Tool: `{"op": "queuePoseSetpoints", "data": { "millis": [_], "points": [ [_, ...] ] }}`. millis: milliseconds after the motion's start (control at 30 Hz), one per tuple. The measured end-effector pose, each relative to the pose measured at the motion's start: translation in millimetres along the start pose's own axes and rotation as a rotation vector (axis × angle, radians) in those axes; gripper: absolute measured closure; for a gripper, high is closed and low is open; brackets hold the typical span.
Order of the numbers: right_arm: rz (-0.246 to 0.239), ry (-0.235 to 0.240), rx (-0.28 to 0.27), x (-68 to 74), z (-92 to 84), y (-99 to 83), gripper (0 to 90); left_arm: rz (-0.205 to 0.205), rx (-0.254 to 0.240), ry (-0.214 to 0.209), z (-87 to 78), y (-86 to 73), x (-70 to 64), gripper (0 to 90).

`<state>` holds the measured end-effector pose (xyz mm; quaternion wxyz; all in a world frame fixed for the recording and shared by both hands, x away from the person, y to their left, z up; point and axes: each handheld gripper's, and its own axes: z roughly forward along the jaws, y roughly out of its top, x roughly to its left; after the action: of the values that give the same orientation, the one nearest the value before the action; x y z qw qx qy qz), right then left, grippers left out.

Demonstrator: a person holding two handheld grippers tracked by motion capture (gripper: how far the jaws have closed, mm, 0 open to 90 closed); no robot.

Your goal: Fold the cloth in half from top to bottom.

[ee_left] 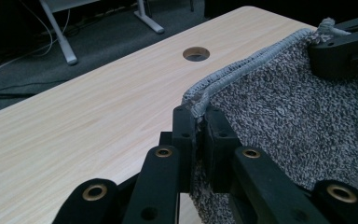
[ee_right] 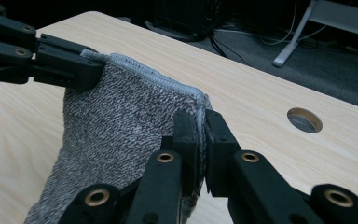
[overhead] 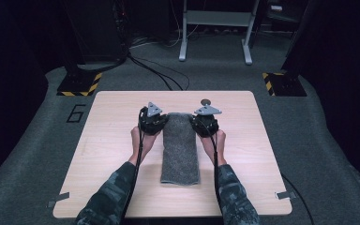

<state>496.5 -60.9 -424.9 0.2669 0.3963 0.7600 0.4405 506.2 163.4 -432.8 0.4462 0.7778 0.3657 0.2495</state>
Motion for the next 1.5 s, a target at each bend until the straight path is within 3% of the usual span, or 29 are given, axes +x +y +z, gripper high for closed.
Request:
{"op": "queuePoseSetpoints", "data": {
  "millis": [333, 533, 867, 1267, 1500],
  "points": [
    [-0.062, 0.012, -0.035, 10.8, -18.4, -16.1, 85.2, 0.021, -0.014, -0.025, -12.5, -9.4, -12.1, 83.8],
    [-0.046, 0.027, -0.052, 14.6, -28.9, -32.3, 85.0, 0.04, -0.003, -0.055, -22.9, -19.2, -24.8, 83.5],
    [-0.065, 0.052, -0.042, 28.6, -49.0, -66.0, 84.4, 0.065, 0.021, -0.1, -34.0, -48.0, -46.8, 83.1],
    [-0.097, 0.065, -0.026, 43.9, -64.6, -94.1, 83.6, 0.08, 0.036, -0.144, -45.8, -70.6, -61.9, 82.7],
    [-0.102, 0.081, -0.005, 52.3, -72.4, -112.8, 81.8, 0.066, 0.056, -0.176, -50.8, -86.8, -68.6, 80.8]
  ]
}}
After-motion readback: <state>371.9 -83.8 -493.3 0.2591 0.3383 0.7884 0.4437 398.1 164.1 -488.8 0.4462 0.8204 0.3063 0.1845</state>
